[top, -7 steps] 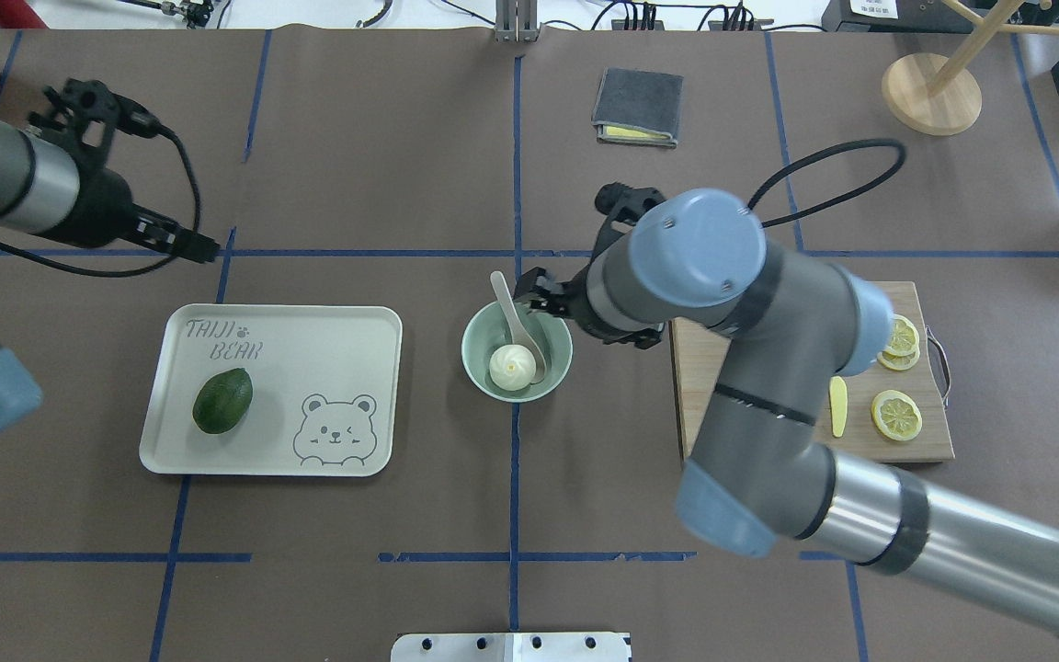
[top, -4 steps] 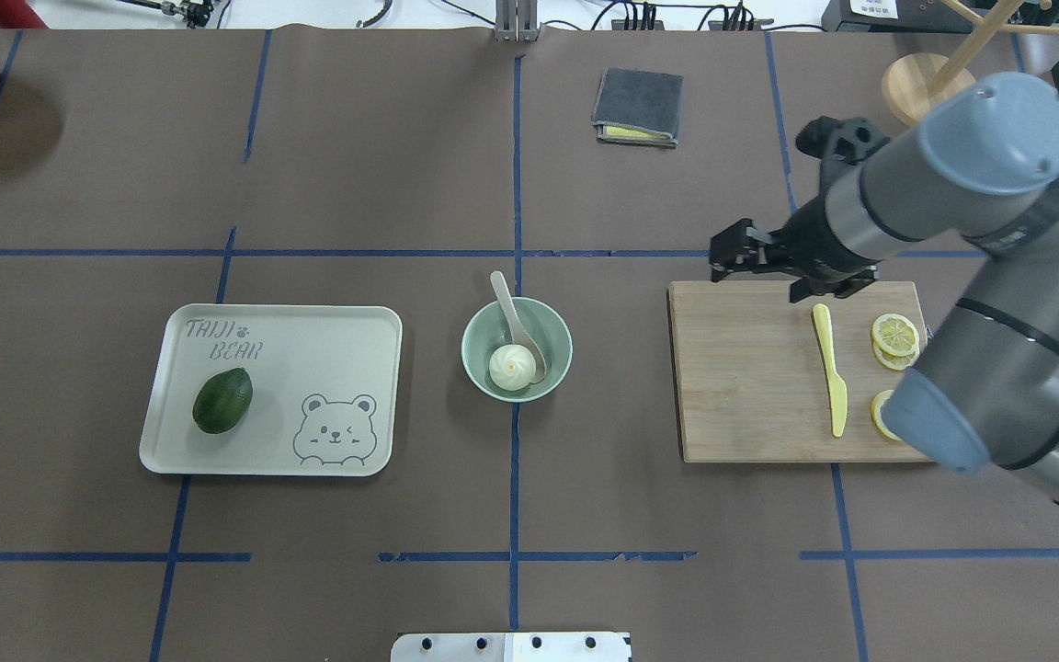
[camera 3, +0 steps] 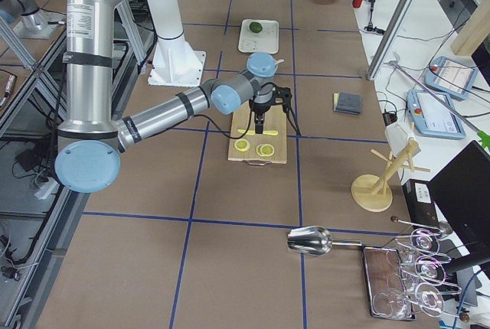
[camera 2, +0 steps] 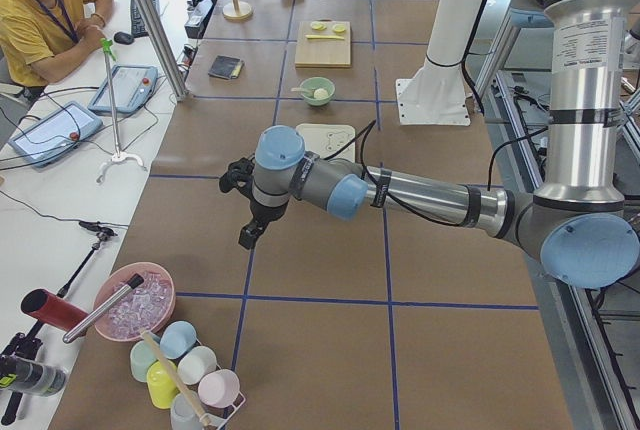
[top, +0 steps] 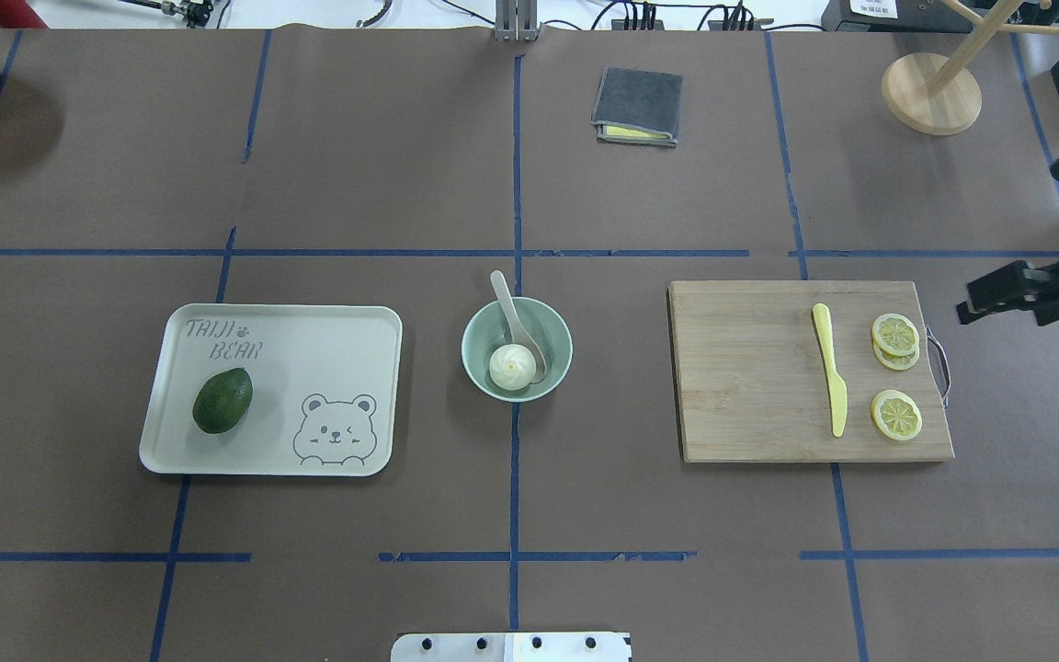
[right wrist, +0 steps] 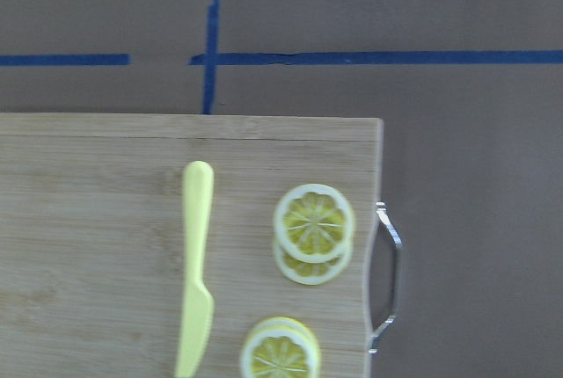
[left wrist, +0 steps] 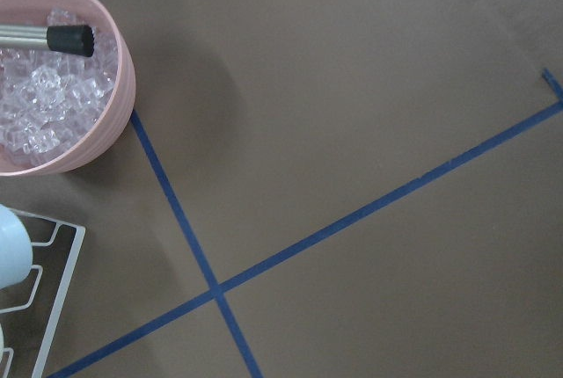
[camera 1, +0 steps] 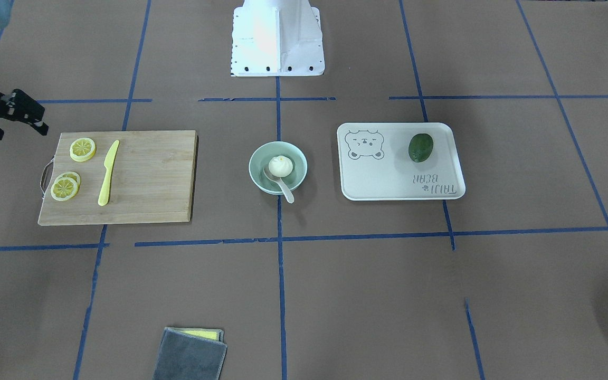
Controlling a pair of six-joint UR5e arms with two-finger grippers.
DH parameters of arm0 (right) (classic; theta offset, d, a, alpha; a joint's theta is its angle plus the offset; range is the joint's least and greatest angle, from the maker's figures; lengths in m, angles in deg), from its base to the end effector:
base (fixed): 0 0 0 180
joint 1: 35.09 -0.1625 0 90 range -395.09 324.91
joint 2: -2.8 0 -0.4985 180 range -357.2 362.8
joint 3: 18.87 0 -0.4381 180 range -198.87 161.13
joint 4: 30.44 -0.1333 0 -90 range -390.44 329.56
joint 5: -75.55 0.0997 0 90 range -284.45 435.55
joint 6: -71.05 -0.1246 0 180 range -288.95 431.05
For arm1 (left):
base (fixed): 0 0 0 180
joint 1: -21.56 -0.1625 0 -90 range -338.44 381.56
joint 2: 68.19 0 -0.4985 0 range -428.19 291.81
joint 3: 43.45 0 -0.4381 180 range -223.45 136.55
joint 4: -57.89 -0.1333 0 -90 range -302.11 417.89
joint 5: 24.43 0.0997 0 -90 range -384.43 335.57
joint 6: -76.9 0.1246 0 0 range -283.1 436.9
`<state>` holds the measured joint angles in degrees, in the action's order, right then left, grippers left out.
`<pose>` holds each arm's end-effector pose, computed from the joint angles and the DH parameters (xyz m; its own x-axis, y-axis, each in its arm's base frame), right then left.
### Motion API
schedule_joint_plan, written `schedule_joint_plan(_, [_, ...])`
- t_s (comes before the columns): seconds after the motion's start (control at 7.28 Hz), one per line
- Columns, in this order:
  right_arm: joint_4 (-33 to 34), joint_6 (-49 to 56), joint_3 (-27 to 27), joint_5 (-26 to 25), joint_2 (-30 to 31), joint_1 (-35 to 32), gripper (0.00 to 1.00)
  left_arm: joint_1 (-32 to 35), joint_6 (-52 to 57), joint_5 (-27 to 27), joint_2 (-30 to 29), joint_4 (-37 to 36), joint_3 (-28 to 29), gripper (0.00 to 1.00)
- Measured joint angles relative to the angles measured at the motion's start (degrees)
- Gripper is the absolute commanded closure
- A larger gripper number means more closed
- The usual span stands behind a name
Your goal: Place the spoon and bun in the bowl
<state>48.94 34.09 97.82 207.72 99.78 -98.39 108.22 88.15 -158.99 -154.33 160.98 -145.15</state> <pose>-0.1734 -0.4552 0.5389 0.6405 -0.0445 0.7666 0.0034 0.9985 0.0551 -0.0152 -0.5271 0.6474 0.6727 0.4680 -0.5731 -0.1893 0.8576 0.4782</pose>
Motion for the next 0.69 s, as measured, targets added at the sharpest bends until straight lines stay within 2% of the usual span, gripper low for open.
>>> schedule_joint_plan(0.27, [0.2, 16.8, -4.0, 0.9, 5.1, -7.8, 0.0, 0.9, 1.3, -1.3, 1.2, -5.3, 1.2, 0.0])
schedule_joint_plan(0.69, [4.3, 31.2, -8.7, 3.4, 6.4, -15.7, 0.0, 1.8, 0.4, -4.0, 1.0, -19.3, -1.0, 0.0])
